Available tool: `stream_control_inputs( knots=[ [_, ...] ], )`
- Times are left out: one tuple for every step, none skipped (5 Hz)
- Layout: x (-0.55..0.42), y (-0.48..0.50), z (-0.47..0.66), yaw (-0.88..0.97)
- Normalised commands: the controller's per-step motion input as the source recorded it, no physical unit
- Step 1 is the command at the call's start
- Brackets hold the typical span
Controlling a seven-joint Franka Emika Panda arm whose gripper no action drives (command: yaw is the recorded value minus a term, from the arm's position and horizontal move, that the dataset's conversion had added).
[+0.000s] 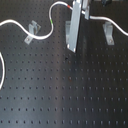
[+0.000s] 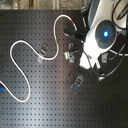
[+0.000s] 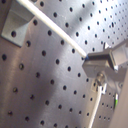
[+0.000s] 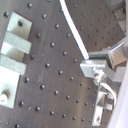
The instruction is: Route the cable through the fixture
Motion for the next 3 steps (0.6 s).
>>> stream_control_inputs(
  knots=[
    [0.568,0.042,0.05,0.0],
    [0.532,0.034,0.07,0.0],
    [0.188,0.033,0.05,-0.04]
  ],
)
